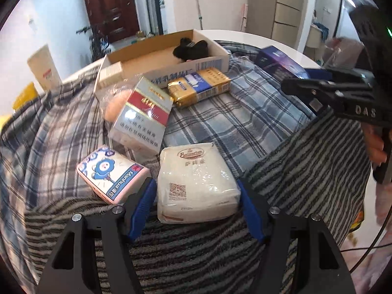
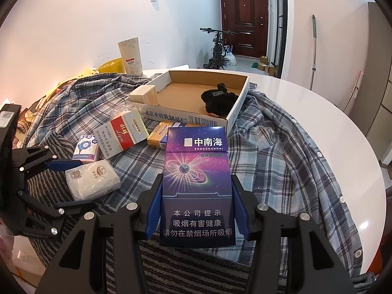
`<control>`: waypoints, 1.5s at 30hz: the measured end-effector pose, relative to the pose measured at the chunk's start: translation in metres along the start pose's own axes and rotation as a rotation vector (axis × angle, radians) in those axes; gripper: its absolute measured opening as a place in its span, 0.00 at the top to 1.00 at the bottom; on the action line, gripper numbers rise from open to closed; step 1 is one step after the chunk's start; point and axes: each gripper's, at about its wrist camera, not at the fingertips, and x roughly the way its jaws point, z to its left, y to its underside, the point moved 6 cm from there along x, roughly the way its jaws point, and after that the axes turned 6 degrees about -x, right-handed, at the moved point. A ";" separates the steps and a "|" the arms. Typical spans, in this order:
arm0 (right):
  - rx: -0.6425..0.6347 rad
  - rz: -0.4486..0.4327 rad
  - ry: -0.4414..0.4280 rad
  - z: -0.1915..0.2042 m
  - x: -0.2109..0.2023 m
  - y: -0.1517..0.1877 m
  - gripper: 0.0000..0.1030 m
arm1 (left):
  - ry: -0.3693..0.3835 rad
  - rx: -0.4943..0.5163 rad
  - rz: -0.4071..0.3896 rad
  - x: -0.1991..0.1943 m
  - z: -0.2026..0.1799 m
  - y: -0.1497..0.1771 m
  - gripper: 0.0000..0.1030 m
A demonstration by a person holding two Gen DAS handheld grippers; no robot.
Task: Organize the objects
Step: 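Grasp and lift the white packet with the left gripper while the right holds the purple pack, then carry the white packet over the tray with the left gripper while the right carries the purple pack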
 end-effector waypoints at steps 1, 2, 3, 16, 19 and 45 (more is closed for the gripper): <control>0.001 0.001 0.000 -0.001 0.001 0.001 0.52 | -0.002 -0.006 0.001 0.001 0.001 0.000 0.42; 0.003 0.003 0.000 -0.001 0.001 0.001 0.52 | -0.009 -0.005 0.002 0.001 0.002 0.000 0.44; 0.004 0.004 0.000 -0.002 0.002 0.001 0.52 | -0.008 -0.004 0.000 0.001 0.002 0.000 0.47; 0.003 -0.017 0.015 -0.003 -0.006 -0.005 0.52 | -0.019 -0.051 -0.130 -0.040 0.007 -0.018 0.58; 0.001 -0.031 0.021 -0.003 -0.009 -0.011 0.52 | -0.023 -0.067 -0.181 -0.054 0.009 -0.027 0.58; 0.181 -0.299 0.064 -0.027 -0.013 -0.193 0.52 | -0.059 -0.218 -0.483 -0.071 0.042 -0.209 0.57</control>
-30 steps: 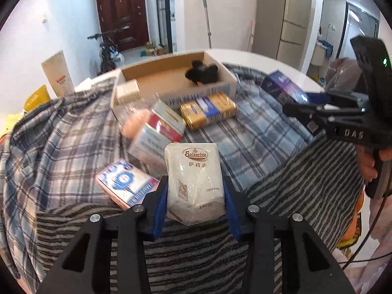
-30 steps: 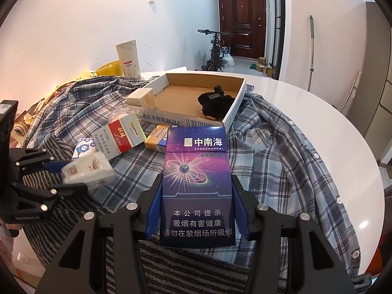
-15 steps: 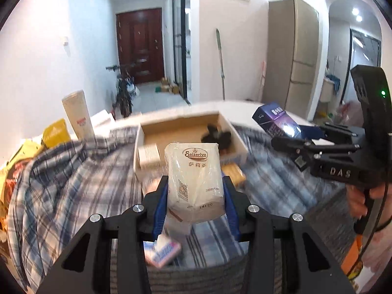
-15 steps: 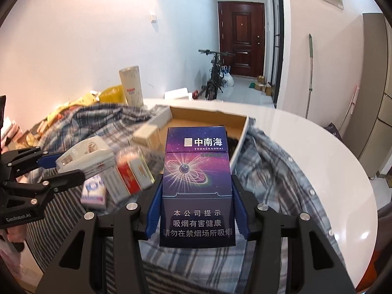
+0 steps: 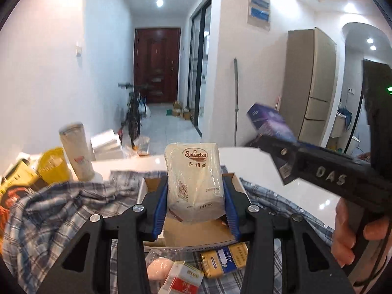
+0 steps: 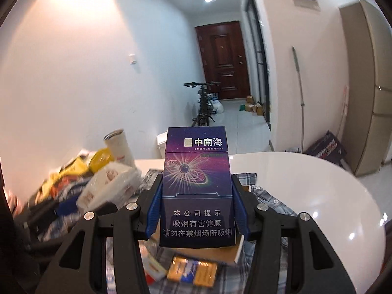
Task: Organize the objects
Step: 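Carry the white packet over the tray with the left gripper while the right carries the purple pack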
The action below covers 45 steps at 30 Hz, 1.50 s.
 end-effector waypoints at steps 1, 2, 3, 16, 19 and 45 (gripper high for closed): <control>0.015 -0.003 0.013 -0.005 0.006 -0.001 0.52 | 0.005 -0.012 0.025 0.013 0.004 0.003 0.57; 0.021 -0.003 0.022 -0.007 0.011 0.001 0.52 | 0.010 -0.022 0.056 0.026 0.008 0.007 0.57; 0.027 0.003 0.027 -0.010 0.017 0.003 0.52 | 0.010 -0.027 0.078 0.036 0.011 0.013 0.57; 0.078 0.183 0.042 -0.041 0.087 0.063 0.52 | -0.077 -0.030 0.274 0.104 0.035 0.085 0.57; 0.079 0.206 0.030 -0.043 0.091 0.069 0.52 | -0.075 -0.080 0.272 0.104 0.050 0.081 0.57; 0.027 0.254 0.049 -0.036 0.111 0.081 0.52 | -0.051 -0.201 0.243 0.148 0.101 0.063 0.57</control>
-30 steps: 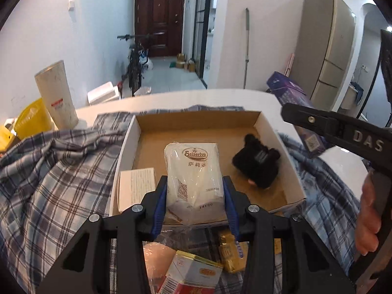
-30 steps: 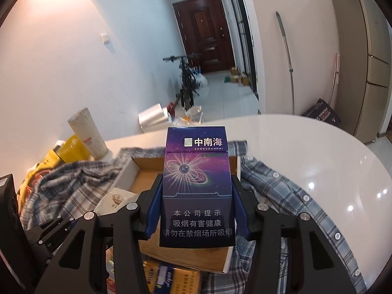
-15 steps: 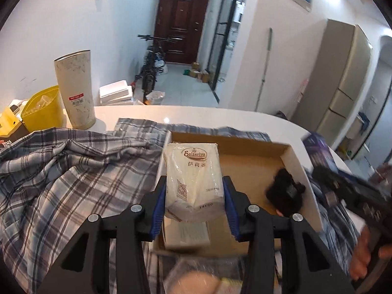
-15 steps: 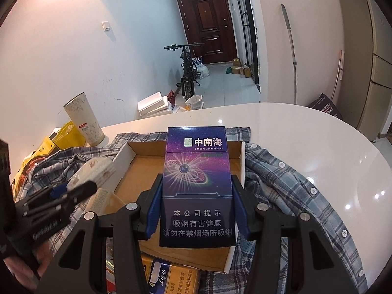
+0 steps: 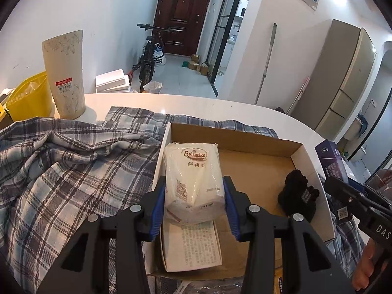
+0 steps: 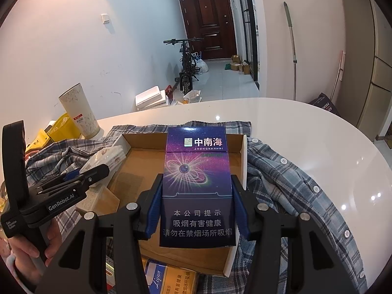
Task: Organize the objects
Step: 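Carry the white packet over the tray with the left gripper while the right carries the purple pack, then open the left gripper to drop the white packet while the right lowers the purple pack into the tray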
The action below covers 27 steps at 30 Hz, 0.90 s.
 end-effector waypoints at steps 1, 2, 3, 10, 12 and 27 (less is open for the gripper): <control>0.000 0.001 0.000 0.000 0.000 0.000 0.52 | 0.001 -0.005 -0.001 0.000 -0.001 0.000 0.56; -0.001 0.002 0.001 0.000 0.001 0.000 0.52 | 0.003 -0.014 0.000 0.002 0.000 -0.002 0.56; -0.002 0.002 0.002 0.000 0.001 0.001 0.52 | 0.006 -0.020 0.002 0.003 0.001 -0.003 0.56; -0.007 0.014 0.006 0.002 0.006 0.003 0.52 | 0.005 -0.039 0.013 0.004 0.007 -0.003 0.45; -0.008 0.015 0.004 0.002 0.006 0.004 0.52 | -0.004 -0.032 0.006 0.003 0.009 -0.003 0.37; -0.013 0.061 -0.095 0.024 0.007 0.010 0.52 | 0.007 -0.014 -0.106 -0.077 0.003 -0.004 0.16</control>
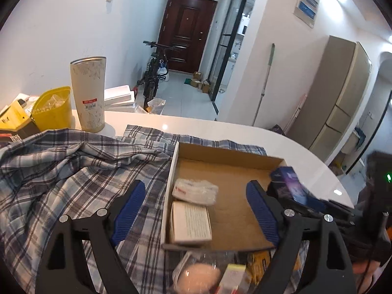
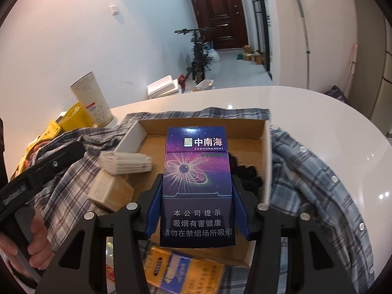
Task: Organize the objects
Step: 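Open the left gripper to drop the white packet while the right lowers the purple pack into the tray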
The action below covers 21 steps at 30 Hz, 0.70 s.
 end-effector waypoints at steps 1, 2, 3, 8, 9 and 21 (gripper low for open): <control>-0.007 0.005 -0.014 0.005 0.001 0.001 0.52 | 0.000 0.010 -0.002 -0.004 0.000 0.003 0.16; -0.013 0.009 -0.024 0.009 0.002 0.002 0.52 | 0.000 0.022 -0.007 -0.009 0.000 0.008 0.16; -0.021 0.014 -0.032 0.013 0.004 0.003 0.52 | -0.003 0.029 -0.012 -0.011 0.001 0.011 0.16; -0.024 0.054 -0.063 0.023 0.021 0.013 0.52 | -0.004 0.050 -0.045 -0.017 0.003 0.020 0.16; -0.020 0.066 -0.075 0.024 0.024 0.015 0.52 | -0.011 0.056 -0.041 -0.016 0.003 0.020 0.16; 0.006 0.111 -0.056 0.014 0.053 0.026 0.52 | -0.016 0.034 -0.022 -0.011 0.012 0.026 0.16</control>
